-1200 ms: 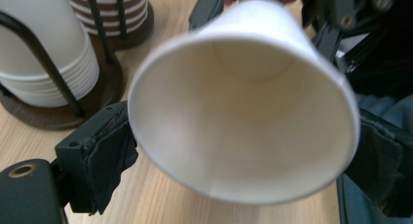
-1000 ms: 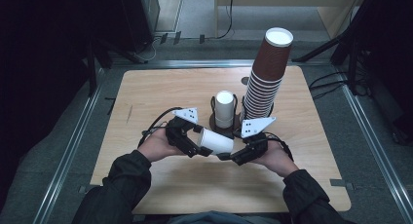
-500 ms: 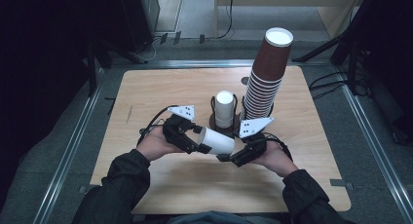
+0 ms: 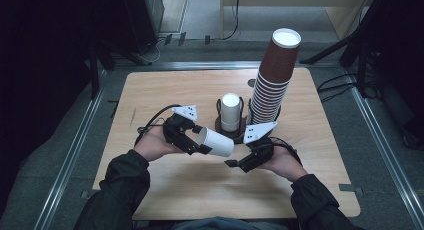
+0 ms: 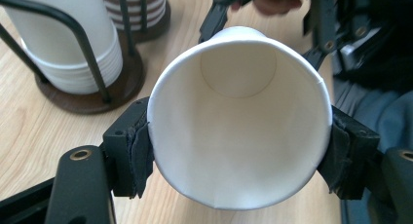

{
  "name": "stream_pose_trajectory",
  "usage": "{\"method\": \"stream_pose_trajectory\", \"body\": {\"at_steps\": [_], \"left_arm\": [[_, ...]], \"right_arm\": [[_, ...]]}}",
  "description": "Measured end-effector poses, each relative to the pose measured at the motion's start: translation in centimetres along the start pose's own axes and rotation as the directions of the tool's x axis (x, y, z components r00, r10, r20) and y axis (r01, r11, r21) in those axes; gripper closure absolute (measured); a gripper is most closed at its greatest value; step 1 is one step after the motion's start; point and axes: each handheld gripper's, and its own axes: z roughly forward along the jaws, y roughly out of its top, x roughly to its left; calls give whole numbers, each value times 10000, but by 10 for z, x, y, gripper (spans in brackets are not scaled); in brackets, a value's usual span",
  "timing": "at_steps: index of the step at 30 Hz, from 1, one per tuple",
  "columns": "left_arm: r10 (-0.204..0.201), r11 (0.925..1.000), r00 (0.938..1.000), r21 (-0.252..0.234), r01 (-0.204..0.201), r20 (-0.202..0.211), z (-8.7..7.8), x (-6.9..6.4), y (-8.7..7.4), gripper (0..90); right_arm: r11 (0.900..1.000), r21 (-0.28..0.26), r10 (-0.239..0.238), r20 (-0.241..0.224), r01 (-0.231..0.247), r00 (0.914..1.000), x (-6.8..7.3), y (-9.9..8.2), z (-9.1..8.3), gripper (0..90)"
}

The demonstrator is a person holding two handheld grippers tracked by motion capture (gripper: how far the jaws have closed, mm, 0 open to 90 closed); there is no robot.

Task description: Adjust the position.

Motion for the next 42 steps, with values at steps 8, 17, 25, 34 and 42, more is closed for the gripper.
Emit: {"method": "stream_pose_trajectory", "body": {"at_steps": [8,17,25,34,42], "left_arm": [[881,9796,9942,1862,-752,-619,19,-12,7,257],[801,9747,9955,2129,-676,-510,26,-12,11,257],[906,9705,9958,2257,-850,-148,35,-17,13,253],[991,9707,9951,2204,-955,-55,38,-21,15,250],[1203,9683,9927,2218,-1152,-93,38,-23,14,234]], "right_arm": [[9991,416,-21,104,17,9999,2,-1,5,226],[9966,772,-304,35,300,9995,5,-1,16,226],[9951,905,-411,13,408,9992,8,0,22,227],[9925,1082,-561,-107,569,9984,12,2,28,240],[9910,1073,-790,-183,806,9967,15,3,30,326]]}}
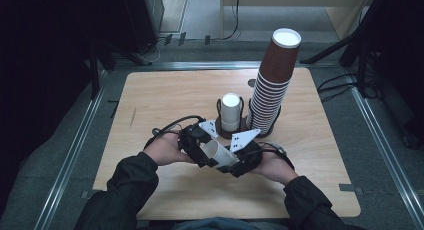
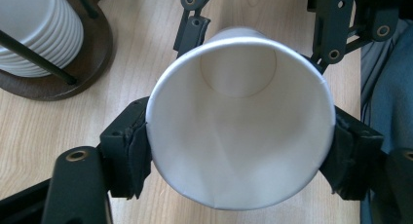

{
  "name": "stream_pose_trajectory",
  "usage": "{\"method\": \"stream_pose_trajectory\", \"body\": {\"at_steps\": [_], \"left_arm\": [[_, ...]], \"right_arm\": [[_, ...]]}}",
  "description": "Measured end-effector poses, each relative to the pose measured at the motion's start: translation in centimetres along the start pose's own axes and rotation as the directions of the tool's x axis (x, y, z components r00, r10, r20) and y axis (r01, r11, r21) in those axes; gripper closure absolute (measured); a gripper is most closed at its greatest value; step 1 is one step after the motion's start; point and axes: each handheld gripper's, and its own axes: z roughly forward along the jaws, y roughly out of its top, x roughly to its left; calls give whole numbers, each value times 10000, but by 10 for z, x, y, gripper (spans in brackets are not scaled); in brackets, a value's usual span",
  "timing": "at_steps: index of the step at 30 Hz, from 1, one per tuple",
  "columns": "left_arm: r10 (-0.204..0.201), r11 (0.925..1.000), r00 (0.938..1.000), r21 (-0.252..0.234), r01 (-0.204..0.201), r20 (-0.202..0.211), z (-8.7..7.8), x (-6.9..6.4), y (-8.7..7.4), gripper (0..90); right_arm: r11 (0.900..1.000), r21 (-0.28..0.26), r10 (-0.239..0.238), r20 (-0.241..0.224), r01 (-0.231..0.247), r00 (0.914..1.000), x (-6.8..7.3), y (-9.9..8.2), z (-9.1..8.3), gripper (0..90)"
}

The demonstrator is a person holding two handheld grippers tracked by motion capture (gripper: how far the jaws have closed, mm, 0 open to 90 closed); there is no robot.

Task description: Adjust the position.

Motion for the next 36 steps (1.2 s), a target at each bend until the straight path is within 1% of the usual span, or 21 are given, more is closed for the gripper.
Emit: {"method": "stream_pose_trajectory", "body": {"at_steps": [2,4,6,8,10,15,16,18,21,22,23,25,26,27,28,29,30,31,32,35,36], "left_arm": [[78,9999,10000,-88,-79,-58,0,-1,0,200],[68,9997,9999,-247,-72,-152,-1,-1,0,119],[-46,9992,9996,-405,35,-272,-2,0,-1,84],[-117,9987,9995,-494,103,-294,-3,1,-2,77],[-396,9957,9989,-853,375,-235,-6,4,-6,78],[-618,9868,9980,-1510,593,-117,-12,7,-11,78],[-618,9868,9980,-1510,593,-117,-12,7,-11,78],[-802,9771,9968,-1975,792,29,-14,7,-13,78],[-870,9694,9962,-2299,866,86,-16,7,-14,77],[-1059,9638,9943,-2451,1052,103,-16,8,-14,69],[-1216,9594,9925,-2553,1196,78,-16,8,-14,26],[-1371,9510,9902,-2761,1390,262,-17,9,-15,6],[-1371,9510,9902,-2761,1390,262,-17,9,-15,6],[-1388,9448,9895,-2940,1442,395,-17,9,-14,6],[-1388,9448,9895,-2940,1442,395,-17,9,-14,6],[-1349,9432,9902,-3013,1397,369,-16,8,-13,6],[-1298,9393,9908,-3155,1349,373,-15,7,-11,6],[-1298,9393,9908,-3155,1349,373,-15,7,-11,6],[-1286,9324,9909,-3353,1347,405,-15,5,-10,7],[-1207,9264,9923,-3559,1231,292,-15,4,-9,17],[-1229,9214,9920,-3680,1250,293,-15,4,-10,32]], "right_arm": [[10000,-25,-4,-3,4,10000,0,0,0,321],[10000,-90,-9,33,10,10000,0,0,-1,319],[9997,-213,102,108,-99,9999,-2,0,-3,317],[9994,-297,168,145,-164,9998,-3,-1,-5,318],[9977,-596,320,213,-307,9993,-6,-1,-10,317],[9936,-1001,551,246,-524,9982,-8,-2,-17,317],[9936,-1001,551,246,-524,9982,-8,-2,-17,317],[9896,-1355,534,293,-490,9981,-10,-2,-19,316],[9840,-1671,661,243,-611,9975,-12,-2,-23,316],[9825,-1748,698,220,-649,9973,-12,-2,-24,316],[9813,-1827,666,261,-607,9974,-12,-2,-24,315],[9777,-1943,827,83,-795,9965,-11,-3,-26,315],[9757,-2085,721,121,-680,9973,-12,-3,-27,314],[9747,-2087,824,47,-796,9966,-11,-3,-27,315],[9739,-2107,863,12,-841,9963,-11,-2,-27,314],[9739,-2107,863,12,-841,9963,-11,-2,-27,314],[9720,-2183,882,-27,-866,9961,-11,-2,-27,314],[9720,-2183,882,-27,-866,9961,-11,-2,-27,314],[9703,-2289,796,-17,-779,9968,-11,-2,-27,314],[9674,-2382,856,-111,-858,9963,-11,-2,-26,314],[9662,-2416,884,-153,-894,9960,-11,-2,-26,314]]}}
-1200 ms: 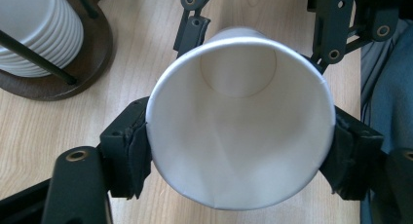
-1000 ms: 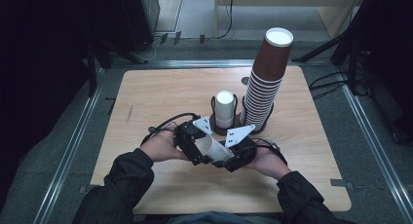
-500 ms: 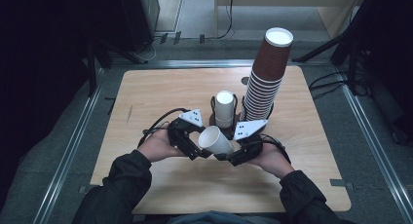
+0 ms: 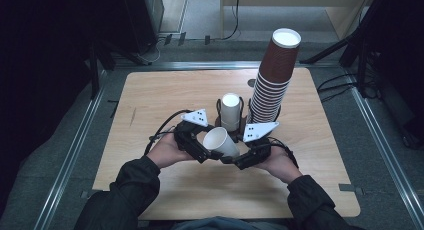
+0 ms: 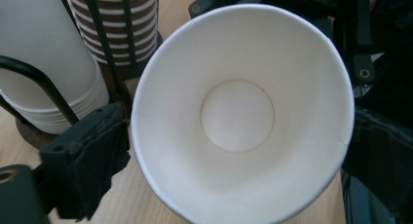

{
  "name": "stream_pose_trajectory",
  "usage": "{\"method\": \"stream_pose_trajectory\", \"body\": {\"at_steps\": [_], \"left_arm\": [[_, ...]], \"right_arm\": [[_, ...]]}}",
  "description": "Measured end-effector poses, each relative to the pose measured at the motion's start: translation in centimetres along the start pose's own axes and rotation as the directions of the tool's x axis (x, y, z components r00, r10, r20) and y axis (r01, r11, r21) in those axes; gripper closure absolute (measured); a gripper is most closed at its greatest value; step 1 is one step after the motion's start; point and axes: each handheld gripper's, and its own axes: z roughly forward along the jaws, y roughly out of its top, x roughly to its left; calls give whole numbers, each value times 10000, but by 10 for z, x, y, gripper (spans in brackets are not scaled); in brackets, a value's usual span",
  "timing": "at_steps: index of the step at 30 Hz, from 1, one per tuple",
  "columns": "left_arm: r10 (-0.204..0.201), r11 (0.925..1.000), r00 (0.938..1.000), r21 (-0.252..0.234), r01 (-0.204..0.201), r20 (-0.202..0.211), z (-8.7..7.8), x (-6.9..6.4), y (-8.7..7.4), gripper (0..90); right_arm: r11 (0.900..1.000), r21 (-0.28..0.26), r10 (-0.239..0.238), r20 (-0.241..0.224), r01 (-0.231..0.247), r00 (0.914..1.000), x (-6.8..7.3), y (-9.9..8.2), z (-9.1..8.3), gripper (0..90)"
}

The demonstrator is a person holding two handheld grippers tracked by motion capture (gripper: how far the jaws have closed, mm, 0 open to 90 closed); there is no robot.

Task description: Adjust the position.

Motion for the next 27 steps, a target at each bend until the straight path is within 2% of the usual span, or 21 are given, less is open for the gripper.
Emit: {"method": "stream_pose_trajectory", "body": {"at_steps": [3,4,6,8,10,11,15,18,20,23,27], "left_arm": [[-225,9995,9997,-195,228,138,0,1,0,43],[-403,9987,9986,-307,414,346,-1,2,0,56],[-384,9987,9987,-334,394,321,-1,2,0,76],[-326,9986,9987,-414,342,388,-1,2,0,153],[-248,9988,9990,-410,263,362,-2,2,0,185],[-75,9992,9997,-391,85,251,-2,0,0,196],[-39,9995,9998,-324,46,218,-3,0,0,234],[-123,9993,9996,-347,132,257,-4,2,0,248],[-185,9994,9994,-293,193,282,-4,2,0,256],[-221,9995,9993,-222,228,307,-3,2,0,258],[-307,9990,9990,-305,317,311,-5,3,0,259]], "right_arm": [[9998,-33,175,-98,-175,9998,1,0,0,314],[9998,-87,182,-122,-183,9998,1,1,1,314],[9997,-198,104,-107,-106,9999,1,1,1,314],[9997,-120,217,-148,-219,9997,2,1,2,314],[9998,-101,180,-151,-182,9997,1,1,2,314],[9999,-101,33,-111,-34,9999,1,1,3,319],[9998,74,159,-150,-158,9998,2,1,3,323],[10000,-59,46,-61,-47,10000,1,1,3,323],[9997,22,248,-112,-247,9996,1,1,2,322],[9998,35,205,-93,-204,9997,0,1,3,313],[9995,152,287,-114,-285,9995,0,1,5,252]]}}
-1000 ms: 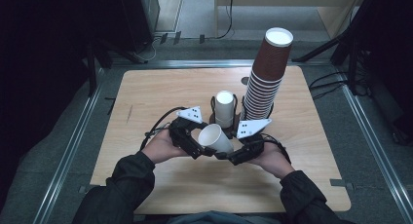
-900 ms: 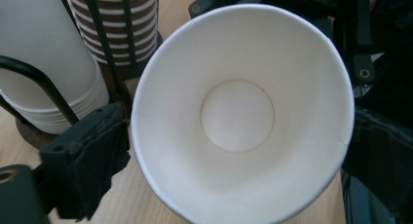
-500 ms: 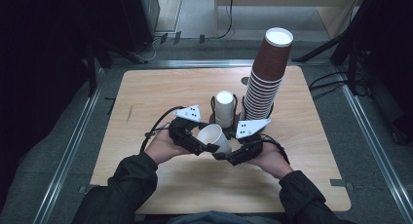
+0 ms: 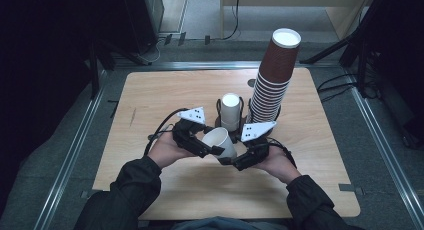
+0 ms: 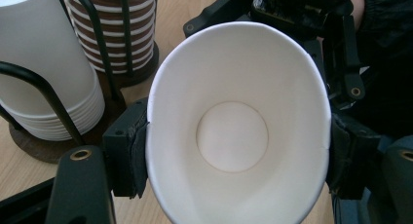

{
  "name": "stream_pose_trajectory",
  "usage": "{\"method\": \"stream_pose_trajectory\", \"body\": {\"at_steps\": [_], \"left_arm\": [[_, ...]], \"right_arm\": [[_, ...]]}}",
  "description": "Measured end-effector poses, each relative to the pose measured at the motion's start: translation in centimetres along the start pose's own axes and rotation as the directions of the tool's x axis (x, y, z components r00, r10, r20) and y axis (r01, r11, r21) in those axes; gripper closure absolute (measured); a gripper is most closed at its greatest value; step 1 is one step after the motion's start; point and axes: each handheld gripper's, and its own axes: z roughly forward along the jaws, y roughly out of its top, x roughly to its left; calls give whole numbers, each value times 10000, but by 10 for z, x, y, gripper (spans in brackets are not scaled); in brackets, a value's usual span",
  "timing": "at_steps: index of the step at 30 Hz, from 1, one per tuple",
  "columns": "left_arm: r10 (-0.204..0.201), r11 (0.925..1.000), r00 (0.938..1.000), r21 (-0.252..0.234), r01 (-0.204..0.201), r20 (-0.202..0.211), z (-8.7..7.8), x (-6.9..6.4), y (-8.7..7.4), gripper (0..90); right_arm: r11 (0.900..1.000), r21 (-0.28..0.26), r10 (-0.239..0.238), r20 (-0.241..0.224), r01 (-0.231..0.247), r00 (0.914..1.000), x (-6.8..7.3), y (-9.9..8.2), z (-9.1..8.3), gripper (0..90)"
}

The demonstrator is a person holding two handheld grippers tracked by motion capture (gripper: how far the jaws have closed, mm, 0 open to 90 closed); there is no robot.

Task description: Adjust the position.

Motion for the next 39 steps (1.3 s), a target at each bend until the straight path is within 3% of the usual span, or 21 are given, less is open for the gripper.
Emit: {"method": "stream_pose_trajectory", "body": {"at_steps": [2,12,16,25,39], "left_arm": [[-53,10000,10000,2,53,-23,-1,1,0,258],[-105,9999,9994,101,109,-333,-8,5,-2,258],[-122,9998,9990,161,129,-431,-10,7,-2,258],[47,9961,9952,885,40,-980,-10,10,-4,257],[287,9879,9906,1550,-77,-1338,-8,11,-6,257]], "right_arm": [[9986,295,435,-201,-429,9989,-1,0,1,226],[9980,559,255,456,-281,9986,-4,-3,-3,209],[9976,579,354,488,-382,9982,-6,-3,-5,207],[9921,994,676,926,-768,9934,-6,-5,-8,198],[9910,839,882,1773,-1044,9802,-3,-7,-22,195]]}}
